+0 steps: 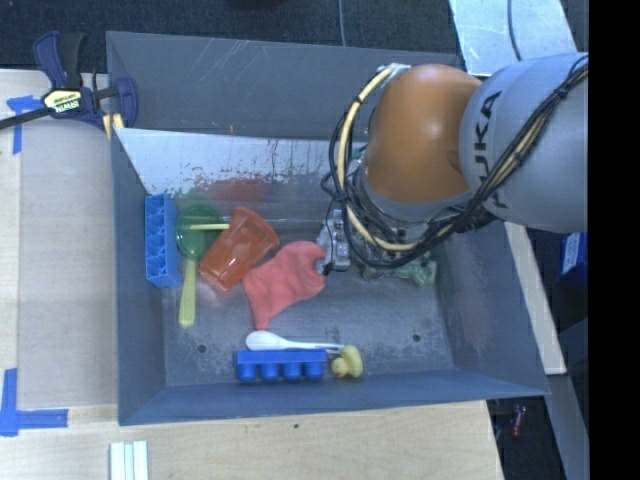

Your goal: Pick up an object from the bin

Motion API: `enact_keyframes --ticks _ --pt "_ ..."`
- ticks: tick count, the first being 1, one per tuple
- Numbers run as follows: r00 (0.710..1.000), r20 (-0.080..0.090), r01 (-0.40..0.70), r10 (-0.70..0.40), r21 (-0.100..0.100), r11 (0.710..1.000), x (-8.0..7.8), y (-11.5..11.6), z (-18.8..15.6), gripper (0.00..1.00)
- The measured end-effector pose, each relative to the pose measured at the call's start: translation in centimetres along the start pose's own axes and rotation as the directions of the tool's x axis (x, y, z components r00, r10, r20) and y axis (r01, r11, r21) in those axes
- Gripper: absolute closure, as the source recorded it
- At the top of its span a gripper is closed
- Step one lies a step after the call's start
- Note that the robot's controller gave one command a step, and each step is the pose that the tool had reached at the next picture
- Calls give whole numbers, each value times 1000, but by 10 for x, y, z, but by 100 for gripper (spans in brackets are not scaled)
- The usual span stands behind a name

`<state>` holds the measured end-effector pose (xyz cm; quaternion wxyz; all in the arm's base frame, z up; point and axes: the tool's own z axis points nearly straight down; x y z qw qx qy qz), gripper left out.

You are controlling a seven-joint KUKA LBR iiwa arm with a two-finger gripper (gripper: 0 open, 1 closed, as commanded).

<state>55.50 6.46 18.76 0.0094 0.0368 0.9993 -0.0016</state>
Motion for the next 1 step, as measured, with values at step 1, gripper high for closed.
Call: enact_keyframes --ticks 1 --pt "1000 -5 -26 26 1 1000 -17 0 -53 100"
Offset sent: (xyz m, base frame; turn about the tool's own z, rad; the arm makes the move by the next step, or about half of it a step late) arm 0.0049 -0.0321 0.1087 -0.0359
